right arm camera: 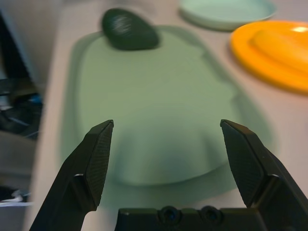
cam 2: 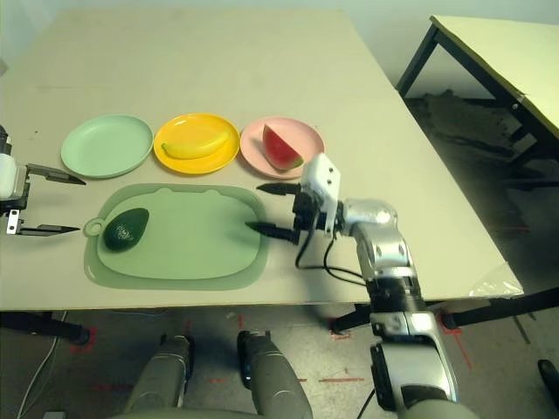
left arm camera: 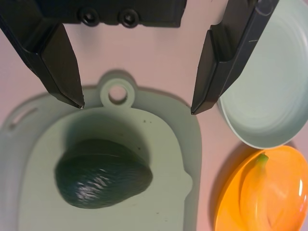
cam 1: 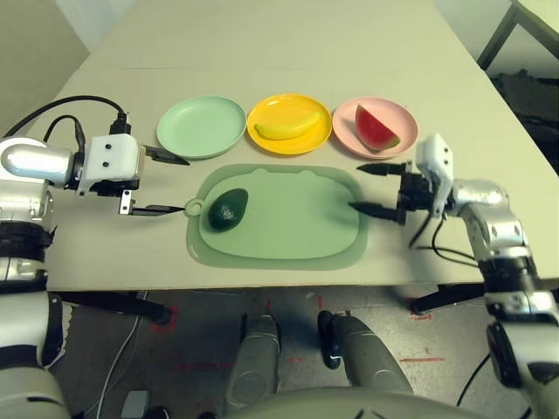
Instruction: Place the fruits into color-matched plates.
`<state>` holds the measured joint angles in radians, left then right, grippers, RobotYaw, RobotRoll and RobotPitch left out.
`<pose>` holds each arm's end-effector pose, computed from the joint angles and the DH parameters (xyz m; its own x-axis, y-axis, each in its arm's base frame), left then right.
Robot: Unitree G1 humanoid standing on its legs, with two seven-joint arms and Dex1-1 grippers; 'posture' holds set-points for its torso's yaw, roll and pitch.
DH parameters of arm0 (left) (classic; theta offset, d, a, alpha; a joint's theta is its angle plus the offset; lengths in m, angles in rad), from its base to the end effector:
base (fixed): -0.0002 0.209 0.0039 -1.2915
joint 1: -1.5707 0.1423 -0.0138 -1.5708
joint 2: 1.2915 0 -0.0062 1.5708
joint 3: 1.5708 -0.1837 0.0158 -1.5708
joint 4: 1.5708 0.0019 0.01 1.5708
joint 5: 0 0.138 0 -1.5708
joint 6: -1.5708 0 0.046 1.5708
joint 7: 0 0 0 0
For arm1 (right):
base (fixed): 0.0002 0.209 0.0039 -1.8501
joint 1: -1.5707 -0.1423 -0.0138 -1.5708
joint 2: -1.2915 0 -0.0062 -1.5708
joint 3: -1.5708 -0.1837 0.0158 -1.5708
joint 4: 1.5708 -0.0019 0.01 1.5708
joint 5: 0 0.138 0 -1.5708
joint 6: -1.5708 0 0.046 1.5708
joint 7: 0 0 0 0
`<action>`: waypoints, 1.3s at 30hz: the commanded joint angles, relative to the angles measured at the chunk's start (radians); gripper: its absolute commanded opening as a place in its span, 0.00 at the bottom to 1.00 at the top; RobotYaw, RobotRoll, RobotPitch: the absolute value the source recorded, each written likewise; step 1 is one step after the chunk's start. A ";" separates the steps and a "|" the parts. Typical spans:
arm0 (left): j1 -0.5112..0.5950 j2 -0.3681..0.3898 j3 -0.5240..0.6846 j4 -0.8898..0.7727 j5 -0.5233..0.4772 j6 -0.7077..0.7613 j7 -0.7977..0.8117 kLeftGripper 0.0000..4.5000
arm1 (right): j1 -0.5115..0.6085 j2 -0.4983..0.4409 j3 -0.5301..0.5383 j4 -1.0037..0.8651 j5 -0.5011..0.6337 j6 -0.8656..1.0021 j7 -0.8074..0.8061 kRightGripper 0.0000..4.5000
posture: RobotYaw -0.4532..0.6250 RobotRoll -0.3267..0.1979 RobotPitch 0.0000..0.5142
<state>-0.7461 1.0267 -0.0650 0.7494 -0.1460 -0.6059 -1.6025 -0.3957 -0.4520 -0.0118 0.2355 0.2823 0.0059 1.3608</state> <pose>0.2719 0.3455 0.2447 0.4054 -0.6537 -0.6390 0.8043 -0.0771 0.5892 0.2758 -0.2275 0.1160 0.2358 0.9648 -0.1166 -0.9579 0.2106 -0.1951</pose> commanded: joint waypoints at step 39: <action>-0.407 -0.086 -0.708 0.248 -0.104 -0.607 -0.012 1.00 | 0.023 0.048 0.122 -0.018 0.069 -0.102 -0.001 0.99 | 0.38 0.62 0.27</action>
<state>-1.1419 0.9436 -0.7570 0.9843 -0.2656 -1.1987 -1.6029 -0.3870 -0.3959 0.0994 0.2388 0.3448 -0.1046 1.3636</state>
